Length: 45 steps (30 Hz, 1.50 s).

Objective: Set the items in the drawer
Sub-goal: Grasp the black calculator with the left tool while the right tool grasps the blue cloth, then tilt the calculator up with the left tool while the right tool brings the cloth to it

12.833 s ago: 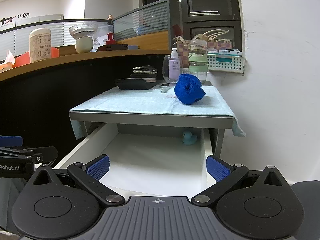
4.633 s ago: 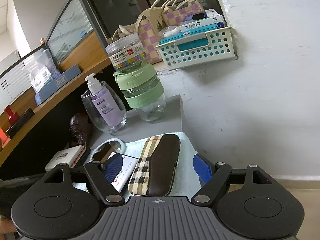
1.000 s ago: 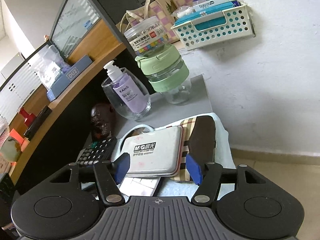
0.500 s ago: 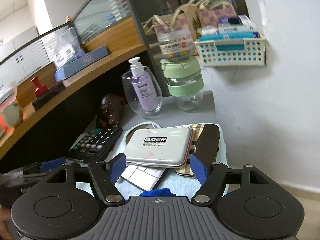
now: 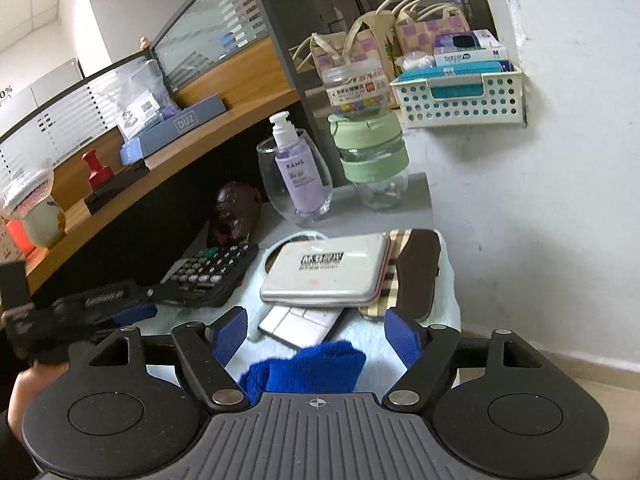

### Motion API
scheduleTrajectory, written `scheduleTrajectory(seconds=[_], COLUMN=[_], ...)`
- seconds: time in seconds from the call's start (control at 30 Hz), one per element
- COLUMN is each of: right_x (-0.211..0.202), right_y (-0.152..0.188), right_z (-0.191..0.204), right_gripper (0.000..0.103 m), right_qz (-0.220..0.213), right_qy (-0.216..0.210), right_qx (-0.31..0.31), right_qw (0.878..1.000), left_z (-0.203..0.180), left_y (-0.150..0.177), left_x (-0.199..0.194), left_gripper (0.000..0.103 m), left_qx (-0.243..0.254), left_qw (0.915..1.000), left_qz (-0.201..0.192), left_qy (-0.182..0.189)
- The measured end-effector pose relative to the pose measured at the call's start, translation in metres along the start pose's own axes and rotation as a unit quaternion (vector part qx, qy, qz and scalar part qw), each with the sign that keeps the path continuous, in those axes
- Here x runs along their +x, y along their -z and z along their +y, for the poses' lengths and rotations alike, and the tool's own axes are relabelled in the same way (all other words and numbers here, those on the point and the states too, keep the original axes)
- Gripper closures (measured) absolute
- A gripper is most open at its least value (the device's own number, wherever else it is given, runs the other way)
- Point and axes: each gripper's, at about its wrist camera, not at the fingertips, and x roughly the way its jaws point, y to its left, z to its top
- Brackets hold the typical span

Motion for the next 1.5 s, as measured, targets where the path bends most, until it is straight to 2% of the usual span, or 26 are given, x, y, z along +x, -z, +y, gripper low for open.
scheduleTrajectory(seconds=[0.13, 0.3, 0.4, 0.67, 0.93, 1.27, 1.5], right_x=[-0.002, -0.002, -0.001, -0.001, -0.003, -0.010, -0.015], right_y=[0.007, 0.012, 0.015, 0.018, 0.019, 0.022, 0.024], right_z=[0.000, 0.000, 0.001, 0.007, 0.010, 0.014, 0.017], right_gripper=[0.025, 0.025, 0.025, 0.025, 0.025, 0.025, 0.025], right_qz=[0.005, 0.011, 0.016, 0.019, 0.020, 0.017, 0.017], right_qy=[0.003, 0.000, -0.004, -0.005, -0.001, -0.002, -0.003], right_qx=[-0.003, 0.001, 0.004, -0.003, -0.003, -0.011, -0.015], right_qw=[1.000, 1.000, 1.000, 1.000, 1.000, 1.000, 1.000], left_z=[0.001, 0.003, 0.005, 0.011, 0.011, 0.025, 0.031], left_y=[-0.001, -0.003, -0.003, -0.005, 0.001, 0.014, 0.034], left_x=[0.008, 0.013, 0.011, 0.000, -0.025, -0.071, -0.104], left_gripper=[0.045, 0.047, 0.057, 0.076, 0.087, 0.089, 0.090], left_qx=[-0.014, -0.016, -0.020, -0.035, -0.031, -0.054, -0.055], left_qw=[0.9999, 0.9999, 0.9998, 0.9990, 0.9978, 0.9956, 0.9936], left_qz=[0.000, 0.007, 0.006, 0.006, 0.010, 0.020, 0.052], left_qy=[-0.005, -0.001, 0.002, 0.026, 0.058, 0.074, 0.084])
